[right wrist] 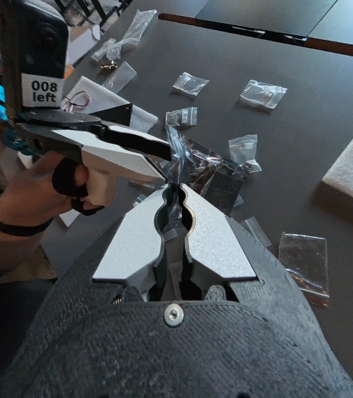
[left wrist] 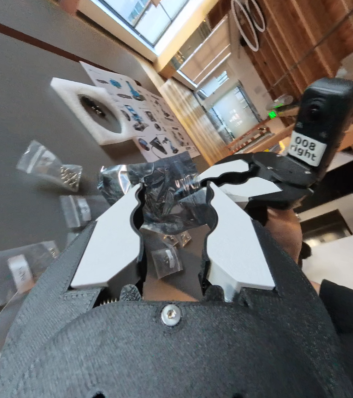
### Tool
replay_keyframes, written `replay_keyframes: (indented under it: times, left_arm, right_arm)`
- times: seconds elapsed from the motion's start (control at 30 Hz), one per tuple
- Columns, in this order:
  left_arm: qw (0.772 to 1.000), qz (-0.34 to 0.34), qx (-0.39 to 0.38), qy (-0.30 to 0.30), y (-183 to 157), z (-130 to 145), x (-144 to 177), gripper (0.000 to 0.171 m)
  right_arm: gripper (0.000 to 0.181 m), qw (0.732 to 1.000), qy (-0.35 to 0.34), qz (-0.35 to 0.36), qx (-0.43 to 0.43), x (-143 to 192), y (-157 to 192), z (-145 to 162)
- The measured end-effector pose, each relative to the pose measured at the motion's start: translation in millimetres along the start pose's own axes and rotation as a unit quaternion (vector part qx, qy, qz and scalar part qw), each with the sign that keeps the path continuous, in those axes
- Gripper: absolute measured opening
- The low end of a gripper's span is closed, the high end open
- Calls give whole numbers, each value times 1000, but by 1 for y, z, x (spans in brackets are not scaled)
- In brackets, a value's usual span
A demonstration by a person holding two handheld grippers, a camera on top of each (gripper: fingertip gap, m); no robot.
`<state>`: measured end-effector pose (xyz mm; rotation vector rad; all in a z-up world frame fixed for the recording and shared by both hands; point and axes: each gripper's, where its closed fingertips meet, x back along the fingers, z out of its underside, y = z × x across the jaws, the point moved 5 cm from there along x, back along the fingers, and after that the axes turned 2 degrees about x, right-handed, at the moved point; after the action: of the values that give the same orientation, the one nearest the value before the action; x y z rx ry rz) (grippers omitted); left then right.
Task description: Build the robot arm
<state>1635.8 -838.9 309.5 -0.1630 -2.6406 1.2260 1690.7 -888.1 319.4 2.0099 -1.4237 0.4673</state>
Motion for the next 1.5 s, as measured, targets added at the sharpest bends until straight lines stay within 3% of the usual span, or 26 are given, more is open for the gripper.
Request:
replay_keyframes:
  times: [0.17, 0.3, 0.4, 0.47, 0.6, 0.77, 0.9, 1.0, 1.23, 1.5]
  left_arm:
    - [998, -44, -45, 8, 4, 4, 18, 40]
    - [998, -41, -40, 22, 8, 9, 26, 32]
    - [997, -40, -52, 43, 6, 15, 27, 5]
    - [993, -71, -82, 55, 9, 17, 27, 0]
    - [988, -101, -87, 75, 12, 16, 28, 0]
    - [979, -149, -82, 113, 15, 14, 23, 0]
    - [963, -193, -143, 123, 6, 8, 13, 0]
    - [960, -194, -167, 110, -4, 3, 8, 0]
    - [970, -161, -160, 87, -14, -7, 4, 0]
    - [956, -213, -176, 102, -7, -14, 9, 0]
  right_arm:
    - [4, 1000, 13, -5, 11, -15, 11, 3]
    - [4, 1000, 6, -19, -5, -19, 12, 5]
    - [4, 1000, 9, -19, -8, -22, 10, 7]
    - [5, 1000, 5, -6, -2, -22, 7, 6]
    - [4, 1000, -5, 8, 2, -22, 3, 5]
    - [0, 995, 1, 87, 56, -20, -5, 2]
    - [10, 994, 25, 90, 55, -22, -1, -1]
    - [18, 992, 68, 92, 47, -25, -4, 3]
    - [2, 984, 53, 142, 97, -14, -10, -14]
    - [0, 973, 38, 199, 112, -7, -27, -29]
